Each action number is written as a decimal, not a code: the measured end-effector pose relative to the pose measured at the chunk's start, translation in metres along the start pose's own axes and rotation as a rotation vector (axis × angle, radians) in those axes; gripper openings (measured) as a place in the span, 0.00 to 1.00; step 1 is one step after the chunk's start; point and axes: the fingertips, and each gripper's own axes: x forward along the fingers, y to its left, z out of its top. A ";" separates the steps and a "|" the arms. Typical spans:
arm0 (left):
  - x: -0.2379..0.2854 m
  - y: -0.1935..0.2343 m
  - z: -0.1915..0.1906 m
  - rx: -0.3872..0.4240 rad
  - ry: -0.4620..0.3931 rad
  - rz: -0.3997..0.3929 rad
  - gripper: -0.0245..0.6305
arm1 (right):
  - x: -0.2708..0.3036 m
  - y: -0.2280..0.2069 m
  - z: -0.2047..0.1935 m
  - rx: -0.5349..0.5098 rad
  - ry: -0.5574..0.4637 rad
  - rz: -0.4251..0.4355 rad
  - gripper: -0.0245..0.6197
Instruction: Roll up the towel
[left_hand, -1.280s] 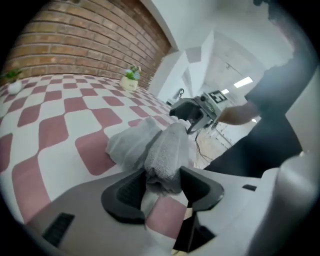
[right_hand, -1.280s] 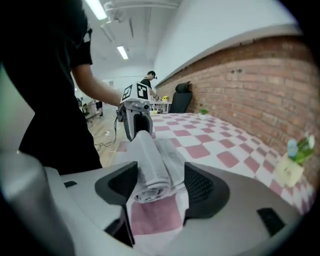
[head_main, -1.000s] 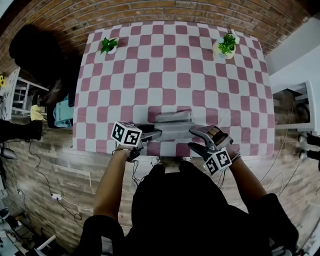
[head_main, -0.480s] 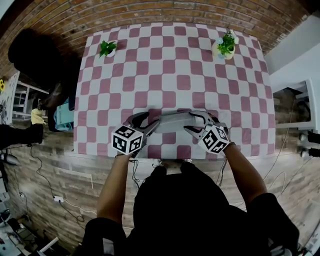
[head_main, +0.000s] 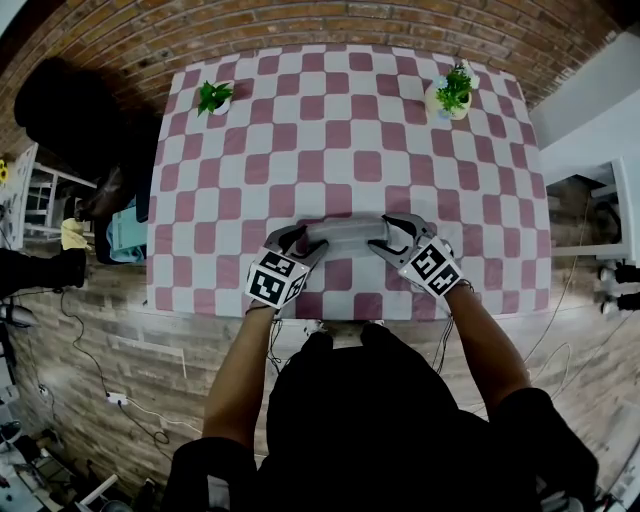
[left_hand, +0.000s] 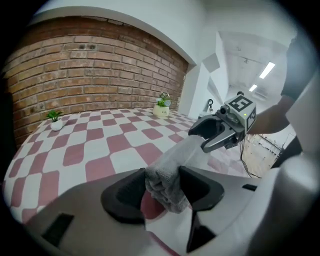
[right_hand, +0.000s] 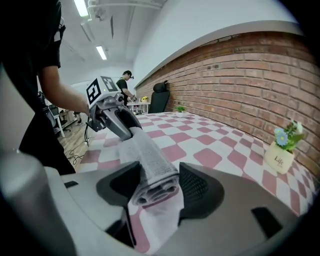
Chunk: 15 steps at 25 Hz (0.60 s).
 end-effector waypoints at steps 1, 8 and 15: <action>0.003 0.001 -0.001 0.001 0.008 0.007 0.37 | 0.002 -0.001 -0.003 0.015 0.003 -0.011 0.42; 0.011 0.008 -0.003 -0.075 -0.014 -0.025 0.40 | 0.009 -0.012 -0.016 0.201 -0.034 -0.026 0.43; -0.009 0.011 0.010 -0.093 -0.097 0.003 0.53 | -0.012 -0.008 -0.001 0.201 -0.110 -0.039 0.44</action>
